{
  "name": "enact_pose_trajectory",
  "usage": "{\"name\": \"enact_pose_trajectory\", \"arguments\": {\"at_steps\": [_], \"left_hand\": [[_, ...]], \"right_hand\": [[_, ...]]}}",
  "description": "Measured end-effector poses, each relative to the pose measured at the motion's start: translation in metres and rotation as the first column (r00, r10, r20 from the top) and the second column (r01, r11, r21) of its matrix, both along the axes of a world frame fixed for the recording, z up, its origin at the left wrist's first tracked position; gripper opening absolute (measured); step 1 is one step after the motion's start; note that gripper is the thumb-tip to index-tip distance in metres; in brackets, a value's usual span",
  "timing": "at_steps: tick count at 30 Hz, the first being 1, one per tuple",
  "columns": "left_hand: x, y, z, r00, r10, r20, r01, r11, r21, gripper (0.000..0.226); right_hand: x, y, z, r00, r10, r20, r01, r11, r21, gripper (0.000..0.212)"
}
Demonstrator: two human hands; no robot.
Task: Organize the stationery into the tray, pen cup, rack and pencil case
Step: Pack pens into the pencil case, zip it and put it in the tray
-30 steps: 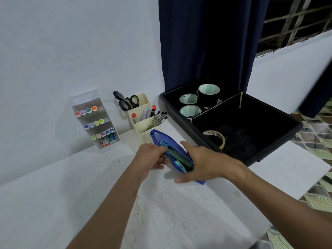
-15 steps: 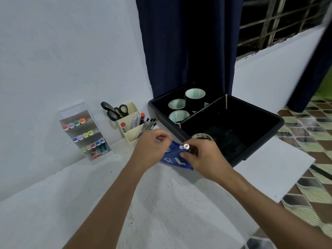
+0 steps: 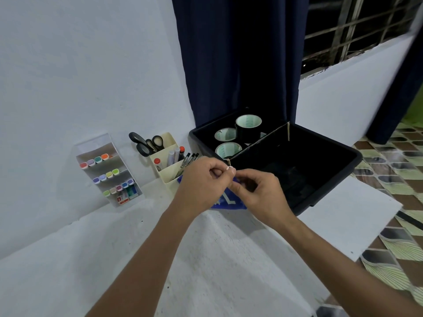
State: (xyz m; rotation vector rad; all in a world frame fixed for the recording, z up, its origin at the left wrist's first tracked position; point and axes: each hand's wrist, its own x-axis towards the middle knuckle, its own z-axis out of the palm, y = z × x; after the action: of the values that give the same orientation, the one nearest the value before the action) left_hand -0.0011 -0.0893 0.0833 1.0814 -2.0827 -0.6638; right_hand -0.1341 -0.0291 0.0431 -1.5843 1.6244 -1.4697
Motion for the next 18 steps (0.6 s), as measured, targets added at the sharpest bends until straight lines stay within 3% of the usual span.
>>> {"name": "enact_pose_trajectory", "arguments": {"at_steps": [4, 7, 12, 18], "left_hand": [[-0.004, -0.001, -0.004, 0.999, -0.004, 0.043, 0.012, 0.982, -0.188, 0.027], [-0.007, -0.002, -0.005, 1.000, 0.019, 0.010, -0.016, 0.971, -0.239, 0.024], [-0.006, -0.006, -0.003, 1.000, 0.025, -0.015, -0.027, 0.977, -0.212, 0.012], [0.001, -0.016, -0.011, 0.976, 0.216, -0.030, -0.218, 0.973, -0.080, 0.022]], "right_hand": [[0.003, -0.002, -0.004, 1.000, -0.014, -0.008, 0.014, 1.000, -0.013, 0.018], [0.005, -0.004, -0.005, 0.999, -0.023, -0.021, 0.023, 0.999, -0.032, 0.022], [0.003, -0.006, -0.006, 0.997, -0.036, -0.075, 0.032, 0.998, -0.045, 0.022], [0.005, -0.010, -0.005, 0.989, -0.146, 0.003, 0.145, 0.982, -0.120, 0.014]]}}
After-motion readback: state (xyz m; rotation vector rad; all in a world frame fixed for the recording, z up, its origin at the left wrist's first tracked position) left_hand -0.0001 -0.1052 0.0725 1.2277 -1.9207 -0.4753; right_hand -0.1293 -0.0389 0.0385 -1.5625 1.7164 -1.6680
